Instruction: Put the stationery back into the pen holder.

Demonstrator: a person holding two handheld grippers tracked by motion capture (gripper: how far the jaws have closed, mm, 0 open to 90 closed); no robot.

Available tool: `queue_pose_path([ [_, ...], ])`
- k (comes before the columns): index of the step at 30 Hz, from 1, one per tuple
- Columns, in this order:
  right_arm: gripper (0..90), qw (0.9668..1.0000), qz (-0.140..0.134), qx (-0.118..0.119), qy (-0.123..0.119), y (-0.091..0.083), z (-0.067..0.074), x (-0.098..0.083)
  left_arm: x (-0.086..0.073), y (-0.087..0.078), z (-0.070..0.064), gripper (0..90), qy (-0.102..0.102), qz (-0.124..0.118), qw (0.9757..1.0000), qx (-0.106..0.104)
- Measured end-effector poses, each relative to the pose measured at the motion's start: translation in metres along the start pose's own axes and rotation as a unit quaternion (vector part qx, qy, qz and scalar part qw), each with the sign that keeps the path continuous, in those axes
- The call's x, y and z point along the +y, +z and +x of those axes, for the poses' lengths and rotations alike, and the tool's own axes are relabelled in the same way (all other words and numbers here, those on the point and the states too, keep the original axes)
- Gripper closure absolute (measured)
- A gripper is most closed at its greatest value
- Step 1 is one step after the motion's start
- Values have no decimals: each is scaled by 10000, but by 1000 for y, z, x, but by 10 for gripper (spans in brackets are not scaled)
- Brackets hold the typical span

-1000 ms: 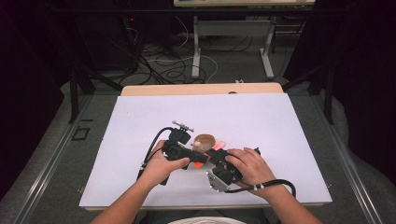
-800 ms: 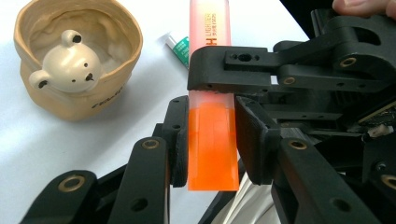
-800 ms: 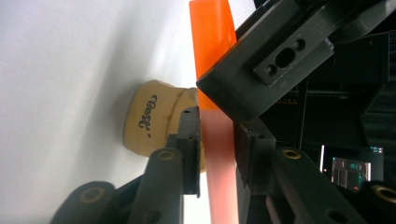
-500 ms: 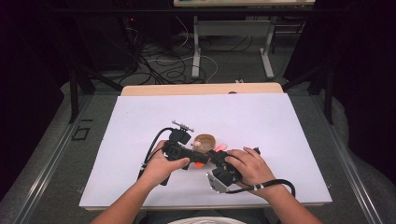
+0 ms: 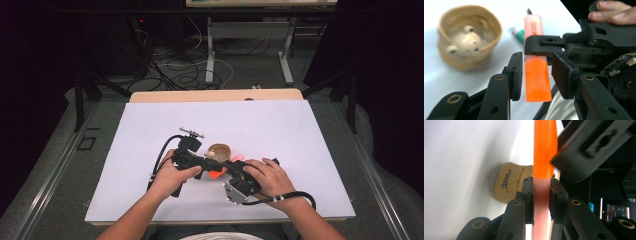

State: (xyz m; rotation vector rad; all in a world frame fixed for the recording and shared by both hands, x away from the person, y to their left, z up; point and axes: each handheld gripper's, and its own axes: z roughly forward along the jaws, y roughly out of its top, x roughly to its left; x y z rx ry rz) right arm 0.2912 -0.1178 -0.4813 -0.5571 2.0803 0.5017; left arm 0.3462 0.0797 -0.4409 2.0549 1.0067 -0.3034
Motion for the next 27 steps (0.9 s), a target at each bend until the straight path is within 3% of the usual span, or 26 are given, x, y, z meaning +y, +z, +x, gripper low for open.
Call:
queue_pose_path([
  [2, 774, 10000, -19, 5, 71, 0, 0, -1, 1, -4, 3, 602, -32, -82, 10000, 18],
  [3, 774, 9996, -86, -17, 252, 1, 2, -3, 1, -7, 4, 586, -51, -142, 9999, 44],
  [6, 774, 9989, -158, -94, 436, 2, 1, -5, 3, -16, 9, 561, -32, -372, 9991, 212],
  [9, 774, 9969, -232, -105, 740, 3, -1, -7, 4, -24, 16, 545, -114, -563, 9982, 196],
  [11, 774, 9963, -288, -153, 793, 3, -2, -8, 4, -28, 21, 536, -147, -667, 9974, 240],
  [13, 774, 9922, -348, -232, 1177, 4, -4, -10, 5, -31, 26, 518, -162, -767, 9962, 373],
  [14, 773, 9914, -401, -209, 1230, 4, -7, -12, 4, -34, 30, 515, -221, -881, 9947, 490],
  [15, 774, 9884, -503, -278, 1403, 6, -7, -13, 4, -34, 30, 512, -221, -881, 9947, 490],
  [16, 774, 9884, -503, -278, 1403, 6, -7, -13, 4, -36, 32, 512, -204, -912, 9942, 541],
  [17, 774, 9856, -499, -258, 1594, 5, -11, -15, 4, -38, 34, 505, -223, -956, 9933, 615],
  [19, 774, 9822, -612, -299, 1750, 4, -15, -18, 4, -41, 38, 496, -250, -1017, 9920, 711],
  [22, 773, 9724, -792, -322, 2172, 3, -19, -22, 4, -44, 42, 484, -202, -1028, 9907, 871],
  [23, 773, 9724, -792, -322, 2172, 3, -19, -22, 4, -45, 43, 484, -178, -1065, 9892, 995],
  [24, 774, 9661, -828, -396, 2413, 2, -22, -25, 4, -46, 44, 481, -153, -1070, 9884, 1071],
  [26, 774, 9592, -910, -402, 2645, 2, -25, -29, 4, -48, 47, 473, -108, -1025, 9875, 1194],
  [27, 774, 9592, -910, -402, 2645, 2, -25, -29, 4, -49, 48, 473, -114, -1053, 9863, 1268],
])
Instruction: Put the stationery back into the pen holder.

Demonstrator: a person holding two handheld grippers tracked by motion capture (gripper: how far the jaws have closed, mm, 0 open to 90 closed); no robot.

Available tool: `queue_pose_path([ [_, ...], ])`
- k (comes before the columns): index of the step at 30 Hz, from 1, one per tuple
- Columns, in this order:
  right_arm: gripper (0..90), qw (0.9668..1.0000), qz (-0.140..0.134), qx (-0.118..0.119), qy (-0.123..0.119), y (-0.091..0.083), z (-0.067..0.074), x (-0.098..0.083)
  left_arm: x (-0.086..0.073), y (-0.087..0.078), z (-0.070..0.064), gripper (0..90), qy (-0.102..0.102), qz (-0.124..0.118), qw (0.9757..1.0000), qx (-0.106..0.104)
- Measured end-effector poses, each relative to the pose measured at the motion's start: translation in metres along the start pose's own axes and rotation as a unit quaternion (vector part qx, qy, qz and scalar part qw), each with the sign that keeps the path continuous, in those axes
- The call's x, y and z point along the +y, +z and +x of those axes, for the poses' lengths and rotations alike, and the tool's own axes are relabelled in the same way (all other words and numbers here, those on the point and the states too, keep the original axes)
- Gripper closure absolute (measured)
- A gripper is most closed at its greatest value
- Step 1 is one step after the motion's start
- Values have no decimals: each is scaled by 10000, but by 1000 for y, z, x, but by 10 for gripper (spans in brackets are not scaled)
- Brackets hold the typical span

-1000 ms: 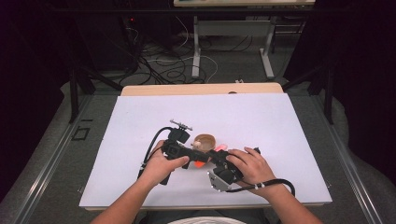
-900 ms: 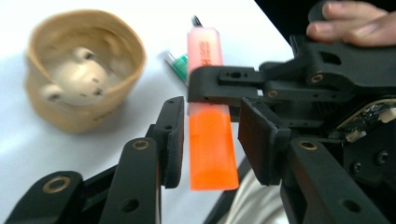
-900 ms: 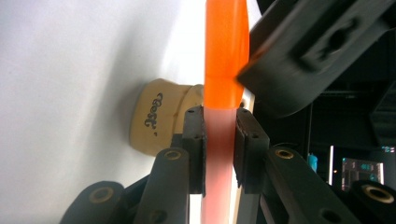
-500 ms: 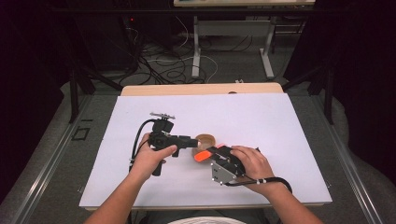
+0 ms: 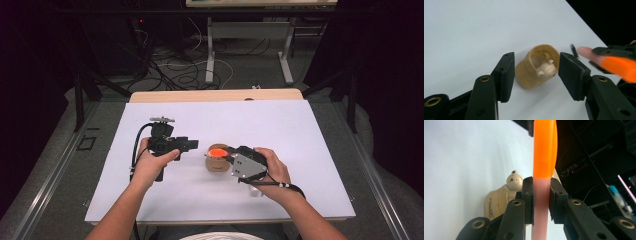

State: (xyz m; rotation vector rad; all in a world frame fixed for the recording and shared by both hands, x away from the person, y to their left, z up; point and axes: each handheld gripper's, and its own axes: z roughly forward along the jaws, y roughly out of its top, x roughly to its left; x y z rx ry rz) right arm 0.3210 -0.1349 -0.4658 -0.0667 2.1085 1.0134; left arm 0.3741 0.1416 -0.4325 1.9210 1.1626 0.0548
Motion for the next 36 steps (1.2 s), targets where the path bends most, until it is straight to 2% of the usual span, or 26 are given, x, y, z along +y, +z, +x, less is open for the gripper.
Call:
queue_pose_path([
  [1, 773, 9996, -105, 15, 260, 1, -3, -2, 0, 0, 2, 460, 3, -15, 10000, 39],
  [2, 773, 9996, -105, 15, 260, 1, -3, -2, 0, 0, 3, 460, -2, -53, 9999, 85],
  [3, 774, 9983, -236, -21, 534, 1, -5, -4, 0, -1, 4, 444, -6, -60, 9999, 132],
  [4, 774, 9983, -236, -21, 534, 1, -5, -4, 0, -2, 5, 444, 23, -89, 9998, 172],
  [6, 773, 9961, -343, -33, 812, 1, -7, -7, 0, -2, 7, 421, 55, -131, 9996, 231],
  [8, 774, 9923, -475, -45, 1144, 2, -10, -10, 0, -2, 8, 408, 122, -84, 9995, 284],
  [12, 773, 9819, -660, -45, 1774, 5, -14, -17, 0, -1, 9, 385, 291, -1, 9988, 399],
  [13, 773, 9759, -776, -80, 2039, 8, -16, -19, 0, -1, 10, 367, 430, -5, 9981, 448],
  [14, 773, 9759, -776, -80, 2039, 8, -16, -19, 0, 0, 10, 367, 553, -44, 9973, 473],
  [15, 773, 9725, -859, -100, 2163, 9, -18, -21, 0, 1, 10, 347, 715, -156, 9960, 522],
  [16, 773, 9671, -919, -102, 2369, 11, -18, -22, 0, 3, 9, 319, 762, -219, 9953, 560],
  [18, 773, 9598, -1046, -97, 2602, 15, -20, -24, 0, 3, 8, 309, 864, -200, 9942, 614],
  [21, 773, 9463, -1120, -64, 3033, 22, -21, -28, 0, 4, 8, 300, 918, -194, 9930, 724],
  [22, 773, 9429, -1123, -62, 3135, 25, -22, -30, -1, 5, 9, 292, 940, -236, 9924, 755],
  [23, 773, 9381, -1106, -43, 3282, 28, -22, -31, -1, 5, 9, 262, 935, -240, 9923, 772],
  [24, 773, 9349, -1092, -3, 3378, 31, -23, -34, -1, 5, 9, 247, 884, -172, 9932, 736],
  [25, 773, 9299, -1091, 24, 3513, 34, -22, -35, -1, 5, 10, 248, 841, -146, 9941, 663],
  [26, 773, 9276, -1091, 8, 3573, 36, -22, -37, -1, 6, 10, 247, 823, -164, 9946, 612],
  [29, 773, 9254, -996, -31, 3655, 41, -20, -40, -1, 7, 11, 223, 901, -202, 9934, 676],
  [30, 773, 9263, -1001, -80, 3631, 42, -20, -42, -1, 8, 11, 206, 883, -210, 9935, 691],
  [32, 773, 9238, -963, -142, 3703, 45, -18, -44, -2, 8, 11, 193, 871, -203, 9936, 695],
  [34, 773, 9228, -876, -159, 3749, 46, -15, -45, -2, 8, 12, 180, 831, -220, 9940, 678],
  [35, 773, 9240, -853, -169, 3724, 48, -15, -46, -2, 8, 13, 180, 810, -249, 9942, 662],
  [36, 773, 9208, -840, -163, 3805, 49, -14, -47, -2, 8, 13, 180, 821, -267, 9940, 674],
])
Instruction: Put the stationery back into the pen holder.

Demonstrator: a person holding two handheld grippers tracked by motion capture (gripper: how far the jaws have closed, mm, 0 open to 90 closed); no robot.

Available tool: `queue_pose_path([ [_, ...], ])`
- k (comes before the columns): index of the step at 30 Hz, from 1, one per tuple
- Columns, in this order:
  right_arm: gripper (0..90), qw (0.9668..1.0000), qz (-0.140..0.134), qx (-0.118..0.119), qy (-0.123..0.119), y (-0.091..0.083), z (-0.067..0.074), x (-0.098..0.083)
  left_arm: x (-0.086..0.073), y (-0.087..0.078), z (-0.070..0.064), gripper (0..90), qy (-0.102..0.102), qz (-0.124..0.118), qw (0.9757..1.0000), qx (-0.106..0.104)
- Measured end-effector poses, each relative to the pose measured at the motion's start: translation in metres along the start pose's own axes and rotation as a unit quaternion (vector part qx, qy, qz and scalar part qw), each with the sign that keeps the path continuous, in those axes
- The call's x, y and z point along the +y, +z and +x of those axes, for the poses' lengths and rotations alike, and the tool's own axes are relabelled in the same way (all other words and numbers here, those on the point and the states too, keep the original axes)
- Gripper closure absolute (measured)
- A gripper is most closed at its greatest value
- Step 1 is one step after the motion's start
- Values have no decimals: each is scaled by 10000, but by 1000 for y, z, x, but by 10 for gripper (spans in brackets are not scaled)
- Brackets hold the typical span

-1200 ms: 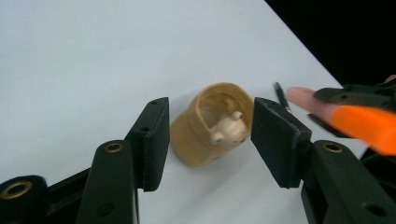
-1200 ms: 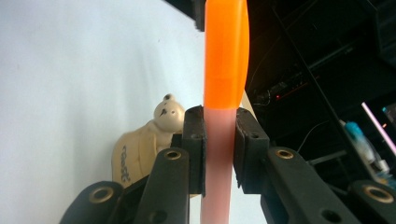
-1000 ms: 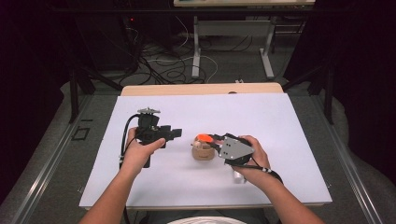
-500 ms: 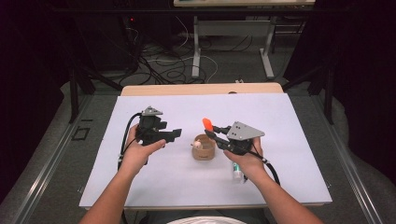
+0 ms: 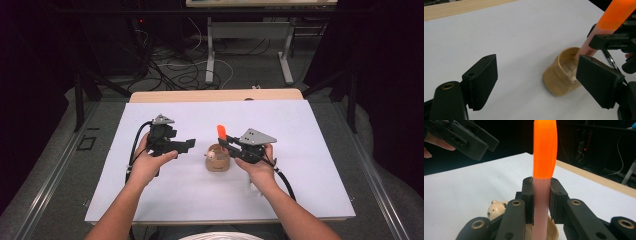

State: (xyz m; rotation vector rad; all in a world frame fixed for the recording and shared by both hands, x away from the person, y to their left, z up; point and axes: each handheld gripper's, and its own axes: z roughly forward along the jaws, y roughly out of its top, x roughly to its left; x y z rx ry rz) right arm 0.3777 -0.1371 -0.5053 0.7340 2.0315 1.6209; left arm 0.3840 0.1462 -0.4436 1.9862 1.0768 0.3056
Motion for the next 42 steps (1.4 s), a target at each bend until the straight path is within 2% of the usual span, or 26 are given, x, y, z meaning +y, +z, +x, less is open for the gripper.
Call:
queue_pose_path([
  [8, 773, 9990, 153, -41, 419, 6, -1, -8, -2, 2, 3, 181, -48, 83, 10000, -2],
  [11, 773, 9987, 245, -58, 453, 8, -1, -12, -3, 4, 3, 181, -49, 112, 9999, -20],
  [12, 773, 9983, 354, -48, 463, 8, -2, -12, -3, 4, 3, 181, -48, 111, 9999, -26],
  [14, 772, 9981, 357, -69, 504, 10, -3, -15, -3, 4, 3, 181, -42, 108, 9999, -21],
  [16, 771, 9977, 461, -82, 486, 11, -4, -16, -4, 4, 3, 181, -50, 112, 9999, -19],
  [22, 754, 9973, 688, -133, 237, 14, -2, -18, -4, 4, 5, 181, -62, 105, 9999, -14],
  [24, 753, 9962, 820, -143, 262, 13, -2, -19, -4, 4, 5, 181, -66, 91, 9999, -15],
  [28, 732, 9967, 743, -167, 280, 13, -2, -19, -4, 4, 5, 181, -69, 111, 9999, -3],
  [30, 656, 9967, 754, -211, 227, 12, -2, -17, -4, 4, 5, 181, -91, 121, 9999, -11],
  [32, 614, 9960, 799, -390, 84, 12, -1, -15, -4, 5, 5, 181, -104, 132, 9999, -12],
  [34, 583, 9956, 810, -460, 125, 12, 0, -15, -4, 5, 5, 181, -105, 130, 9999, -8],
  [42, 528, 9960, 739, -483, 125, 9, -3, -13, -4, 4, 6, 181, -118, 134, 9998, -48],
])
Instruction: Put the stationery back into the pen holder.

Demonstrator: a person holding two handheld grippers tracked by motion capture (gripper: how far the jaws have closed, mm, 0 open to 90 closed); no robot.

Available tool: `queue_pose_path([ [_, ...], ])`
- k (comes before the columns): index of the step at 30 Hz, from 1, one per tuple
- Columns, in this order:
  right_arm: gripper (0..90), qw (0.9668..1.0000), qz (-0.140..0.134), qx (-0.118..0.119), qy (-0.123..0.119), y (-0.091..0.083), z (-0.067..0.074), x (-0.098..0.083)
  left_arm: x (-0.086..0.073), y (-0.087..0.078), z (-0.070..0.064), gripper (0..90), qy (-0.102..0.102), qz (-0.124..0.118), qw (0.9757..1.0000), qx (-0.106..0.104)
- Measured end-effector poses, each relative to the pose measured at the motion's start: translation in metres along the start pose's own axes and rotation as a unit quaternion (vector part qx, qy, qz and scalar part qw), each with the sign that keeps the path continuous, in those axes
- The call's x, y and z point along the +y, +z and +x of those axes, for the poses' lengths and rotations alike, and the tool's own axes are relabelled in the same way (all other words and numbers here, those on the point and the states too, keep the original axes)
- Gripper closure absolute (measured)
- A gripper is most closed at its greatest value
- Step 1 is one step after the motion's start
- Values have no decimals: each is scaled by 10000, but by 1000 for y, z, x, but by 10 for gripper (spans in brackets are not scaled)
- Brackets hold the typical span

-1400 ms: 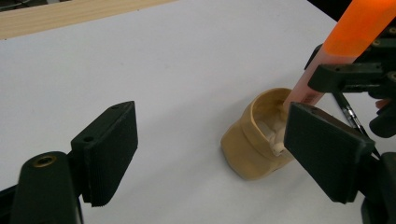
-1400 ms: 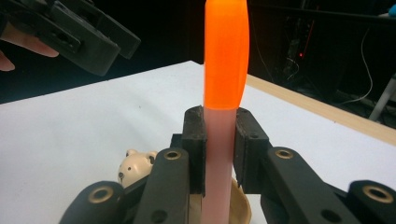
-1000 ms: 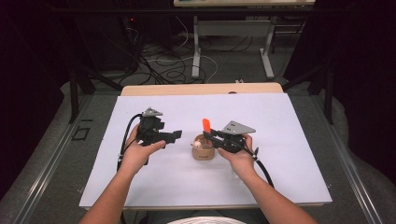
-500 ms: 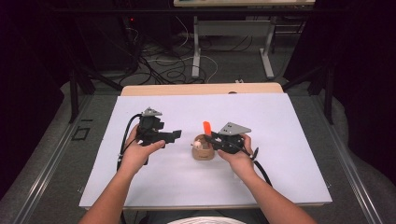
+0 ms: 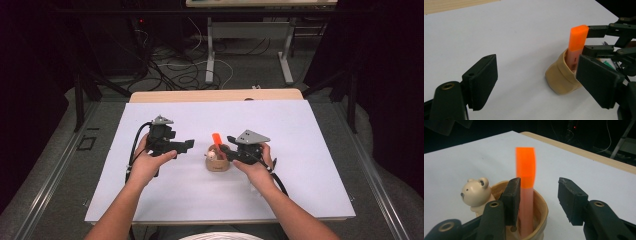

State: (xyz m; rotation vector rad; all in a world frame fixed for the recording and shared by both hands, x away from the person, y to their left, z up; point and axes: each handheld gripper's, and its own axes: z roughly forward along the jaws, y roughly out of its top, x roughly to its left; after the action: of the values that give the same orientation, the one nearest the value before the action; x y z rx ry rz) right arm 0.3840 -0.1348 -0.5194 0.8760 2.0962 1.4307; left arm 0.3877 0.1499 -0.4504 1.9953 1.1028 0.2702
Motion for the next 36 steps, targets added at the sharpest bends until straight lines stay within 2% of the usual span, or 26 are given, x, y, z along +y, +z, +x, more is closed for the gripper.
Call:
queue_pose_path([
  [4, 509, 9999, -119, 27, 19, -3, -1, 4, 0, 0, 1, 181, -49, 35, 10000, -12],
  [5, 503, 9999, -114, 40, 97, -5, 0, 5, 0, 0, 1, 181, -23, 34, 10000, -11],
  [8, 481, 9997, -143, 129, 130, -7, -2, 9, -1, 1, 1, 181, -82, -13, 10000, 39],
  [9, 470, 9998, -79, 89, 149, -9, -2, 10, 0, 0, 1, 181, -71, 22, 10000, -5],
  [10, 470, 9998, -143, 64, 125, -9, -3, 10, -1, 0, 1, 181, -81, -10, 10000, 6],
  [12, 468, 9997, -53, 106, 204, -12, -5, 12, 0, 0, 2, 181, -60, -16, 10000, 2],
  [13, 464, 9995, -126, 150, 244, -12, -6, 13, -1, 0, 1, 181, -94, -11, 10000, 0],
  [15, 446, 9997, 26, 89, 230, -15, -7, 15, 0, -1, 2, 181, -71, -39, 10000, -4],
  [18, 422, 9986, 375, -17, 379, -20, -10, 19, 0, -1, 2, 181, -133, -35, 9999, -5],
  [21, 391, 9962, 709, -85, 501, -25, -13, 23, 0, -2, 3, 181, -117, -59, 9999, 14],
  [22, 383, 9959, 772, -96, 462, -26, -14, 24, 0, -1, 2, 181, -133, -103, 9999, 20],
  [26, 326, 9923, 1079, -72, 607, -29, -16, 27, 0, -2, 2, 181, -143, -96, 9998, 28],
  [29, 295, 9908, 1109, -66, 778, -32, -16, 27, 1, -4, 2, 181, -168, -76, 9998, -25],
  [30, 274, 9902, 1110, -89, 839, -32, -16, 27, 1, -4, 1, 180, -253, -170, 9995, -37],
  [31, 258, 9892, 1155, -116, 897, -33, -16, 27, 1, -5, 1, 174, -318, -168, 9993, -110],
  [34, 188, 9851, 1212, -218, 1201, -37, -19, 28, 1, -6, -1, 169, -470, -261, 9985, -123],
  [36, 153, 9826, 1254, -239, 1348, -40, -21, 28, 0, -8, -1, 166, -464, -269, 9984, -148],
])
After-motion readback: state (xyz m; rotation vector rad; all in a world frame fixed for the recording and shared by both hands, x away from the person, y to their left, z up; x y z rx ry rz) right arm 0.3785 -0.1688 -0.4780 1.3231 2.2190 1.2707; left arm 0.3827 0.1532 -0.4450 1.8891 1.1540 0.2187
